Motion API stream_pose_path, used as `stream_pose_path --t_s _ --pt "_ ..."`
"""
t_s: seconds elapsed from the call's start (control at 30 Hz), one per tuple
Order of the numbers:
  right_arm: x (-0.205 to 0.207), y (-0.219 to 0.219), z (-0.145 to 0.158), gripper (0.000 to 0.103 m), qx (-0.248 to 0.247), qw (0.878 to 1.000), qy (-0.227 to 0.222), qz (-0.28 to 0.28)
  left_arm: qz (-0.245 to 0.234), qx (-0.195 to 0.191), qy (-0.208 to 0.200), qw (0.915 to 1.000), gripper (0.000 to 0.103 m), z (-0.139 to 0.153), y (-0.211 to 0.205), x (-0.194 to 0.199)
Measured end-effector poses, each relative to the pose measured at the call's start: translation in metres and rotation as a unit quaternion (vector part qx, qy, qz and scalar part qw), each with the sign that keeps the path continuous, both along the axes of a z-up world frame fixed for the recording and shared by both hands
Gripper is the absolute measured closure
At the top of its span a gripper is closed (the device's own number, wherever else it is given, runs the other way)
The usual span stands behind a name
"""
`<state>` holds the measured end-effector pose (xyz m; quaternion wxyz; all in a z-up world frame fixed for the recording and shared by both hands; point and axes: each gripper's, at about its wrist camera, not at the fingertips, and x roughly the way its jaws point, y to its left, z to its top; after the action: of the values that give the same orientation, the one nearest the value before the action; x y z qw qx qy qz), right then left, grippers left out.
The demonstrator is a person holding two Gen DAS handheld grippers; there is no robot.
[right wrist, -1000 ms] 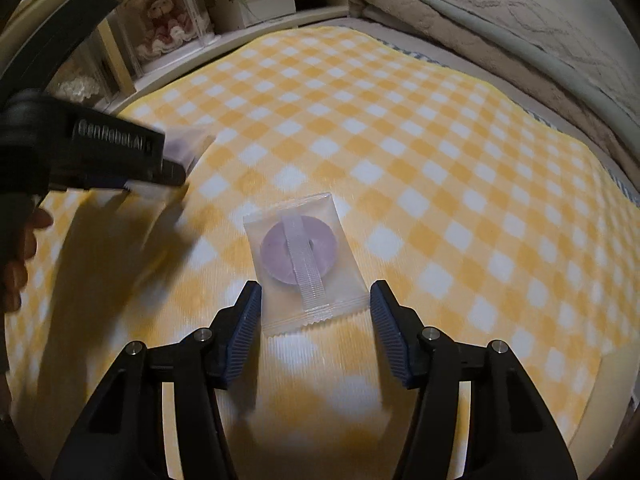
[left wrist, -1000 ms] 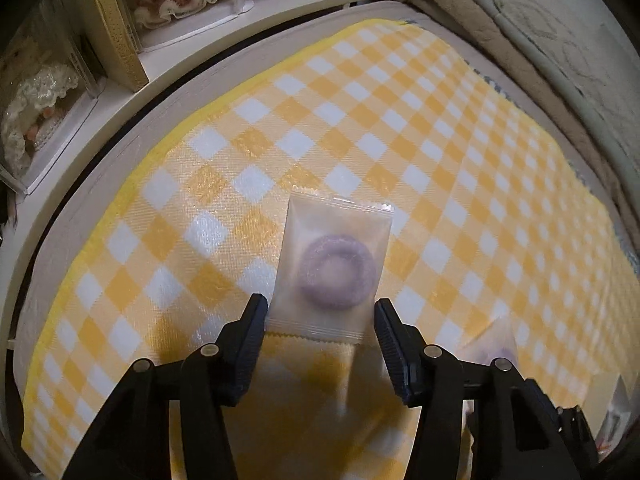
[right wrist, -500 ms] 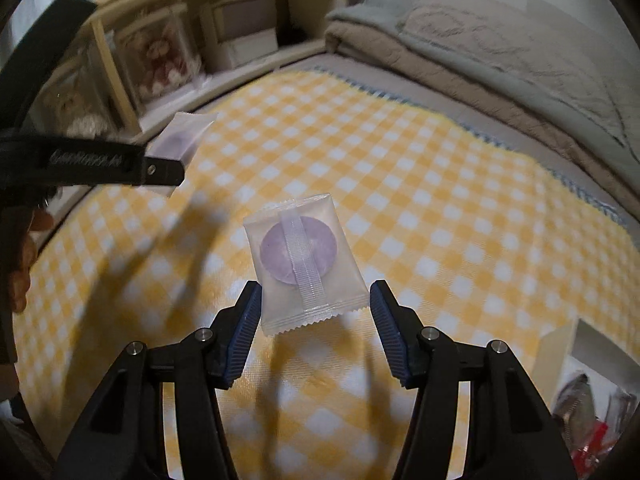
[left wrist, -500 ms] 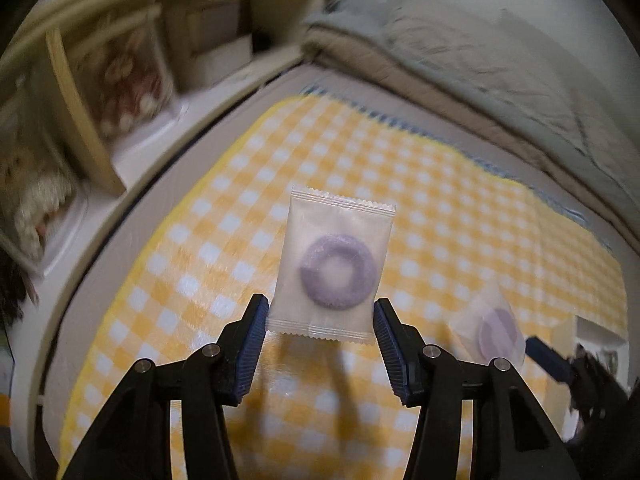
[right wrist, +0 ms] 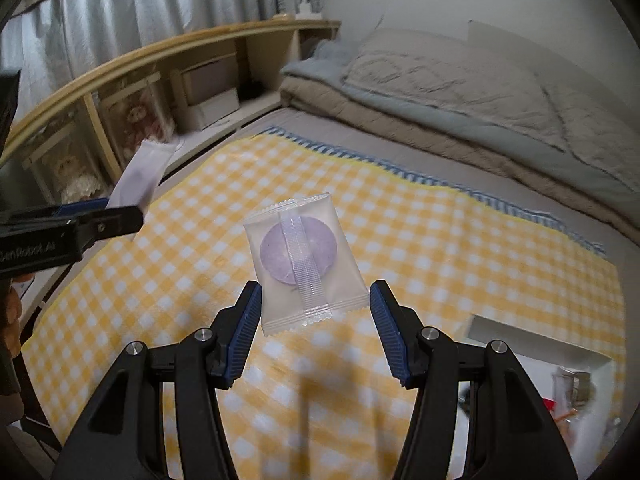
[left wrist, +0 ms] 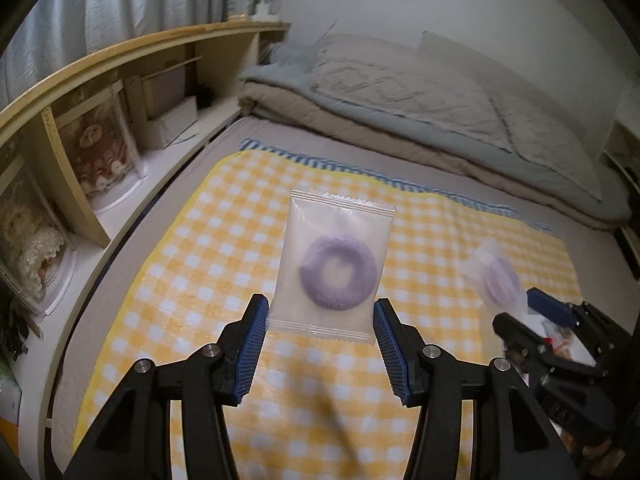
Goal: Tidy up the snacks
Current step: 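Lift both ring packets and carry them over the white tray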
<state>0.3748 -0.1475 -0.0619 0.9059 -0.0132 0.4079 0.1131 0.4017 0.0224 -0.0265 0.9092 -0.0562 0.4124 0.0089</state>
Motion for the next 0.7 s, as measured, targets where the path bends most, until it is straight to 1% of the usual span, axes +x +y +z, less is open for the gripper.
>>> stream_pose_path --t_s 0.2,0.37,0.47,0.53,0.7 --pt "-0.031 -0.038 0.027 0.046 0.004 0.999 -0.007 -0.041 -0.043 -0.011 -0.013 0.9989 0.051 0.016 -0.022 -0.025" --pt "-0.060 -0.073 0.042 0.046 0.010 0.997 -0.004 -0.076 -0.101 -0.006 -0.020 0.9947 0.051 0.020 -0.054 -0.041" --pt "-0.080 -0.097 0.045 0.046 0.004 0.995 0.009 -0.103 -0.143 -0.013 -0.015 0.9896 0.051 0.018 -0.080 -0.048" --pt "-0.092 -0.112 0.042 0.046 0.005 0.993 0.023 -0.117 -0.174 -0.018 -0.010 0.9845 0.051 0.016 -0.098 -0.054" --pt "-0.117 -0.142 0.030 0.046 -0.005 0.988 0.053 -0.147 -0.229 -0.013 0.008 0.9733 0.051 0.003 -0.136 -0.059"
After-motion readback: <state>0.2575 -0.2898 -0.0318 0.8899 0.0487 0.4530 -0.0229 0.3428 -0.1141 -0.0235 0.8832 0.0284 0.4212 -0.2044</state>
